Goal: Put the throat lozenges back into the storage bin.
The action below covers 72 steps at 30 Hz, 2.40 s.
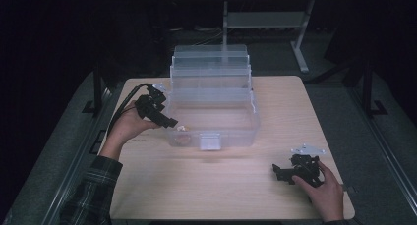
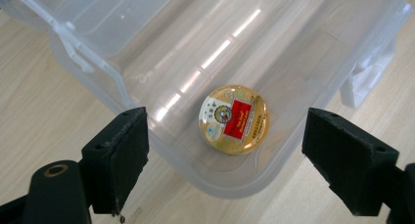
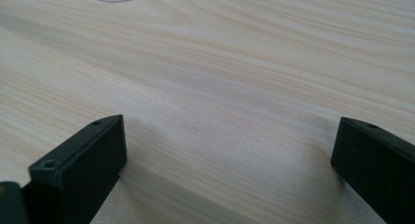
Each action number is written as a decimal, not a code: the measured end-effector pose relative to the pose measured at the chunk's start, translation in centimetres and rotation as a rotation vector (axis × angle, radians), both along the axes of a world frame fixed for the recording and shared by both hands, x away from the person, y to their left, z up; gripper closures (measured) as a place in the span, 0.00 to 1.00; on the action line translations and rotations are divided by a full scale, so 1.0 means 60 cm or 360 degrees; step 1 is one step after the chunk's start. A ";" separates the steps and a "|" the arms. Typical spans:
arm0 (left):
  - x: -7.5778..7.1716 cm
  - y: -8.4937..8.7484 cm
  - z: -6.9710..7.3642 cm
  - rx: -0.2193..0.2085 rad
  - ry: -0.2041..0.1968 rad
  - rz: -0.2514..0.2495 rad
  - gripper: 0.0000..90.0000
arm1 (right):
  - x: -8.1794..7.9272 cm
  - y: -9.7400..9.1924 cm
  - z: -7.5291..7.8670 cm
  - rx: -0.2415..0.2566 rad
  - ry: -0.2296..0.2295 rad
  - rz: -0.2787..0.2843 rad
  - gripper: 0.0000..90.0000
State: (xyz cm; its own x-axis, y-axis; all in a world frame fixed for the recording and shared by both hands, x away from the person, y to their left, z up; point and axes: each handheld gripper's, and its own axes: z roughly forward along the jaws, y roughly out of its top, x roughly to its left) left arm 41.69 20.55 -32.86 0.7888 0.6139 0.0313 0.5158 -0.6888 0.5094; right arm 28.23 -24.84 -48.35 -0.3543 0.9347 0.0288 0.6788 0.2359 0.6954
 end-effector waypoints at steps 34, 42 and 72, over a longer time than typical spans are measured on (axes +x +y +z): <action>-0.122 0.079 -0.036 -0.0106 -0.0112 0.0116 0.14 | 0.000 0.000 0.000 0.0001 0.0001 0.0001 0.00; -0.148 0.097 -0.059 -0.0143 -0.0145 0.0140 0.14 | 0.000 0.000 0.000 0.0000 0.0000 0.0000 0.00; -0.236 0.149 -0.167 -0.0211 -0.0268 0.0276 0.14 | 0.000 0.000 0.000 0.0000 0.0000 0.0000 0.00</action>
